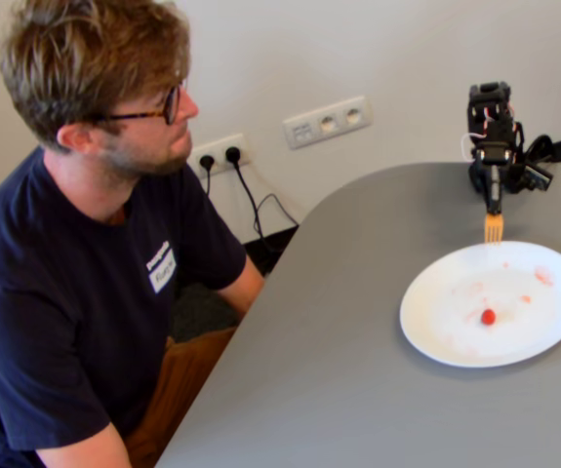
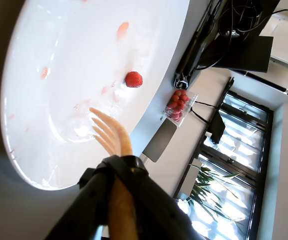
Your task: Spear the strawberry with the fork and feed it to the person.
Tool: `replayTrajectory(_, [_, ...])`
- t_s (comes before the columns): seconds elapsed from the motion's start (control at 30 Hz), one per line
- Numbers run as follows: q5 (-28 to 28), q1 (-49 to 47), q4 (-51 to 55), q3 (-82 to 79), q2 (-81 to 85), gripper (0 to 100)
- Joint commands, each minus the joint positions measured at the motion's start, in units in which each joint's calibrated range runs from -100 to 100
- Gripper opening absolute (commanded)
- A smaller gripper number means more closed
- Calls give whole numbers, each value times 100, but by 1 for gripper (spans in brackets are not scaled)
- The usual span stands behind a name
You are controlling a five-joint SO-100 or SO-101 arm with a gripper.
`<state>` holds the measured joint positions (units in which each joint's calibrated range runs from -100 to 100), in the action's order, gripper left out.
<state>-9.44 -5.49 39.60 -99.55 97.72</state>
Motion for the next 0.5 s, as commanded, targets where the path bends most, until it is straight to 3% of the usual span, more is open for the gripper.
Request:
replayTrajectory(0.0, [-37,57,488,36,100,1])
replayTrajectory(0.47, [16,57,488,135,92,1])
